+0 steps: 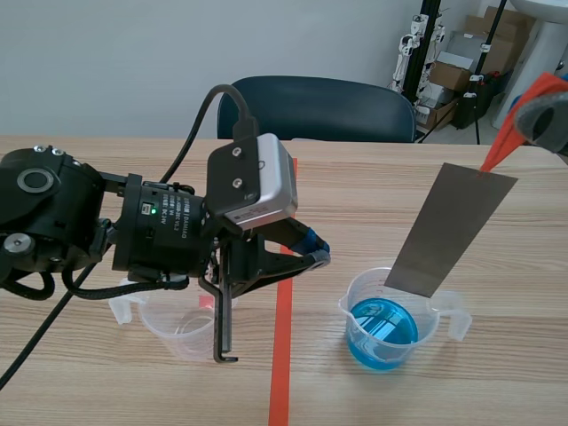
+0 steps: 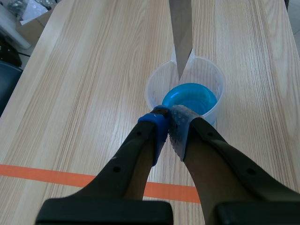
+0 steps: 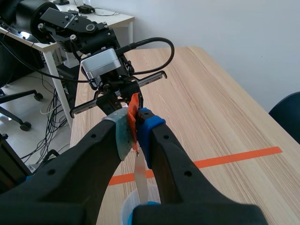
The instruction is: Do the redox reaction experiment. lower the plate into the blue solution
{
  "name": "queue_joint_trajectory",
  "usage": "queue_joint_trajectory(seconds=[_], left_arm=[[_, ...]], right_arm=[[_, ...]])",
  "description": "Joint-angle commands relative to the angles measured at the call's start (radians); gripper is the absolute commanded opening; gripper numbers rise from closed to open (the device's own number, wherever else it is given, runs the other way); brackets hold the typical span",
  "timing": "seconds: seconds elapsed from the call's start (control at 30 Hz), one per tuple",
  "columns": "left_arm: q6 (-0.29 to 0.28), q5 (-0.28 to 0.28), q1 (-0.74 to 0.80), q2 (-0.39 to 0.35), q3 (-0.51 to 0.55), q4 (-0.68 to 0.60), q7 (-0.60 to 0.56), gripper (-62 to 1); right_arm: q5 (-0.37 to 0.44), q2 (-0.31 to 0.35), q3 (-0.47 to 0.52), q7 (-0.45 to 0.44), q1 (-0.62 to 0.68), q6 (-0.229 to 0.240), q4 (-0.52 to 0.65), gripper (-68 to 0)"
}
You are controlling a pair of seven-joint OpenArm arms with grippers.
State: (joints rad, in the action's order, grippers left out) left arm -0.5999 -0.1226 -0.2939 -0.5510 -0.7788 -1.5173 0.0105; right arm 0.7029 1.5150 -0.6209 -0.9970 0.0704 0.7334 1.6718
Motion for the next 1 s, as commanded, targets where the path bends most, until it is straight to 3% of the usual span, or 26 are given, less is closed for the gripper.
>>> queue_joint_trajectory(seconds=[0.0,0.97], left_arm=[[0.002,-0.008,-0.003,0.008,-0.005,-0.013,-0.013,-56.9],[0.002,-0.034,-0.002,0.008,-0.005,-0.013,-0.013,-56.9]], right_arm=[[0.014,0.003,0.013,-0.015,-0.009,0.012,0.006,-67.1],[0.014,0.003,0.013,-0.016,-0.009,0.012,0.006,-67.1]])
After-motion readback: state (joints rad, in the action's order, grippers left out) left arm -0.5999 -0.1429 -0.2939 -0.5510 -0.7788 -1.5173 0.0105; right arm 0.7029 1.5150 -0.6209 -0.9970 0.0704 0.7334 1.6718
